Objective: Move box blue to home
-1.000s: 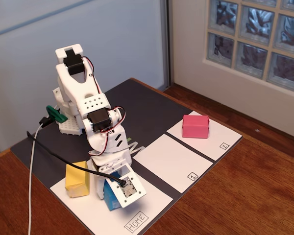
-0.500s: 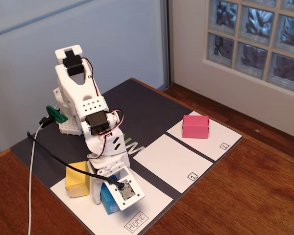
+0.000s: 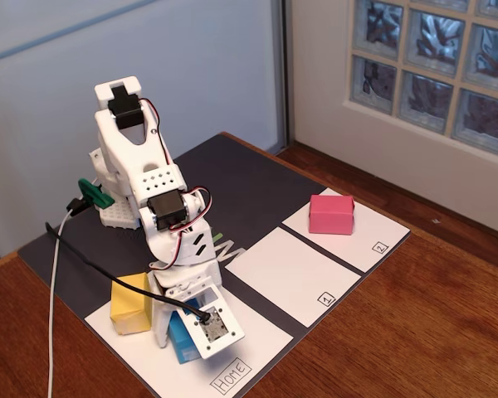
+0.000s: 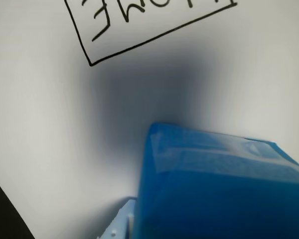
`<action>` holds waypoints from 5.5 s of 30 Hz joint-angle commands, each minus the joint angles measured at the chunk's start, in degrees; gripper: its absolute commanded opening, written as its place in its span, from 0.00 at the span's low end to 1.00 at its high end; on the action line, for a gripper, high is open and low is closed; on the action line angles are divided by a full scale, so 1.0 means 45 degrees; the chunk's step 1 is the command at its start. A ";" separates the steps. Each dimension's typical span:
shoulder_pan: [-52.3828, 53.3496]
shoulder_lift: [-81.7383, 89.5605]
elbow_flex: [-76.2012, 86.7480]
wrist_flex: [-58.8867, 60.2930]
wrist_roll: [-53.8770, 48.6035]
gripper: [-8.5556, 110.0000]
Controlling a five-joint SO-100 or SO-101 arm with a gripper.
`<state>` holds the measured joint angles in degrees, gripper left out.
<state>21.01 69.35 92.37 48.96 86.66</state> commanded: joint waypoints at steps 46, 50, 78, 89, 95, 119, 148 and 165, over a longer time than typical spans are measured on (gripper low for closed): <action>-0.1523 1.0430 0.5918 -0.1914 -0.0918 0.07; -0.2227 1.1855 0.7363 -0.1914 -0.0840 0.07; -0.5156 2.0762 1.4844 0.0410 -0.1191 0.07; -0.5176 2.2578 1.7285 0.0488 -0.0254 0.07; -0.5000 2.3320 1.8145 0.0508 0.0352 0.07; -0.4570 2.6035 1.8164 0.5391 -0.0293 0.07; -0.4082 2.7109 1.8164 0.7480 -0.1465 0.07; -0.4102 2.7109 1.8164 0.7480 -0.1465 0.07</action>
<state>2.02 188.26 174.29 78.93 80.33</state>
